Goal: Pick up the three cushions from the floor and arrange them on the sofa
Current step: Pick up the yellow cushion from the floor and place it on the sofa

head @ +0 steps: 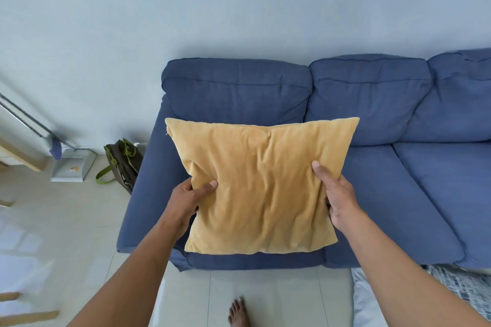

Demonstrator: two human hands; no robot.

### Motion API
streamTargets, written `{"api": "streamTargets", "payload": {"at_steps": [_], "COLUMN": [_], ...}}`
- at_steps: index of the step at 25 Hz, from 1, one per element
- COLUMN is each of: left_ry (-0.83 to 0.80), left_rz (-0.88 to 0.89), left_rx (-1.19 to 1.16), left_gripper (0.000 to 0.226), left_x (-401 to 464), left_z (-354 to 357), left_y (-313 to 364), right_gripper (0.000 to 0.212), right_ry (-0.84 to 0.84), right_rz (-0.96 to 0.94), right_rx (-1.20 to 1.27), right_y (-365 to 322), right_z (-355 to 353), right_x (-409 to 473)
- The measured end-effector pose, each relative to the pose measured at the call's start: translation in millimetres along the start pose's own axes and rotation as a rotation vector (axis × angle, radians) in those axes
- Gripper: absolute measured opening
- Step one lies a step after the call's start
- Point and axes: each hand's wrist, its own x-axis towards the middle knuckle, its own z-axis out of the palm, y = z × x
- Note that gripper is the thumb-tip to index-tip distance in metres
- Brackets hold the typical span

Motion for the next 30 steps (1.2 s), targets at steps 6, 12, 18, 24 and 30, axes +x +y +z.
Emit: {"api": "streamTargets", "payload": {"at_steps": [6,12,18,24,30], "left_ry": [-0.022,0.087,0.168,0.204,0.210], "left_rz": [-0.030,-0.058,-0.039,-0.056,-0.084], "left_rx": [0.024,0.060,0.083,0.111,0.119], "left_gripper": [0.049,0.033,0.027,0.027,0.033], "left_x": [79.9,155.8,234.2,307.7,374.2], "left_z": [-2.4,18.3,39.0,39.7,29.2], "left_y": [29.4,44.0,52.5,52.7,39.4], "right_gripper": [0.026,0.012,0.008,0.009,0.010], "right_ry": [0.082,0.099,0.062,0.058,0.097], "right_rz": [0.020,0.023,0.062,0.109,0.120], "right_rx": [0.011,0.018,0.000,-0.010,-0.025], "right_y": [-19.4,-39.5,-49.5,-33.9,-11.9], "right_z": [37.9,57.1,82.5,109.2,132.5], "right_x": [65.0,142.3,231.4,302.4,356.6]}}
